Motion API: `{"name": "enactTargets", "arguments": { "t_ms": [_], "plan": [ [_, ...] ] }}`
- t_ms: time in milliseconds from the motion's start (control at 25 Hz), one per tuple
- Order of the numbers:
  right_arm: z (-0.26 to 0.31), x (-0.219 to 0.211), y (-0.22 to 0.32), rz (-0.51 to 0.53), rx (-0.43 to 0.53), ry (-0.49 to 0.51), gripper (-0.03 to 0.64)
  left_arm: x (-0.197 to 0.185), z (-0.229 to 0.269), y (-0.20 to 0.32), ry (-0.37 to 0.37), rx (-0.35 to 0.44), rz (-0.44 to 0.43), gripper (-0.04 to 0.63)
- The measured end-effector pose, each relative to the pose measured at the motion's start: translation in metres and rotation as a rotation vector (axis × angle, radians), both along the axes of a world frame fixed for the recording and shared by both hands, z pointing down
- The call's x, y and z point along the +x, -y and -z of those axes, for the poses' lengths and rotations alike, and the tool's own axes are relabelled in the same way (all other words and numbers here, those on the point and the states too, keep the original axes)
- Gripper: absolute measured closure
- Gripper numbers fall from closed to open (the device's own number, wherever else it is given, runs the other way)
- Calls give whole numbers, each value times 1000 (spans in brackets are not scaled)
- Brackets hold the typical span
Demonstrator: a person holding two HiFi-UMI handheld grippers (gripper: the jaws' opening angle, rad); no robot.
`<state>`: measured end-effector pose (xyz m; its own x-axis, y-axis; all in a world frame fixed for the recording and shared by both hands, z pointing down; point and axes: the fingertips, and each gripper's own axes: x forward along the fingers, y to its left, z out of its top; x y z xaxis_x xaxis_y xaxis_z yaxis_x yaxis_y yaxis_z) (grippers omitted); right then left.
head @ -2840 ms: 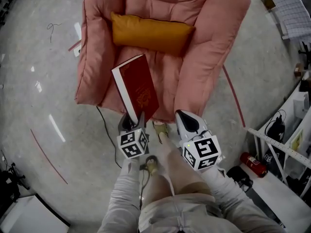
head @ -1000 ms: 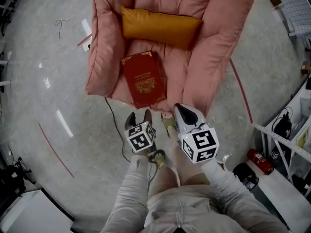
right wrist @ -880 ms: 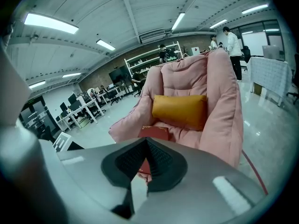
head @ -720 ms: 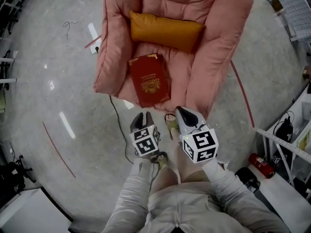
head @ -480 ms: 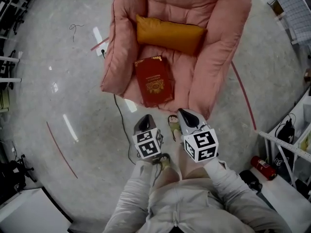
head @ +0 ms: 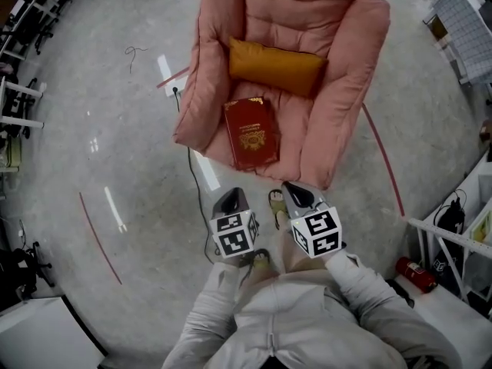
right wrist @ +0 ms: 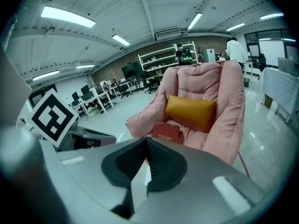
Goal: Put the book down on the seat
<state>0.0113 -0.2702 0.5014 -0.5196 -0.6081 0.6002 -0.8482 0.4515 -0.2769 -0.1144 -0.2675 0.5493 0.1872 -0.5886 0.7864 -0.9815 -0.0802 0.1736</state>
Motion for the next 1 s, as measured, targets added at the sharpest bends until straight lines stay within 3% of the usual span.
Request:
{"name": "enactTargets", "arguments": {
  "t_ms": [440,1000],
  "plan": [
    [28,-12,-22,56,42,-22,618,-8,37,-12,-16,51,2,590],
    [34,-16,-29,66,62,-31,618,-15,44,-16,-16,69,4,589]
  ]
}}
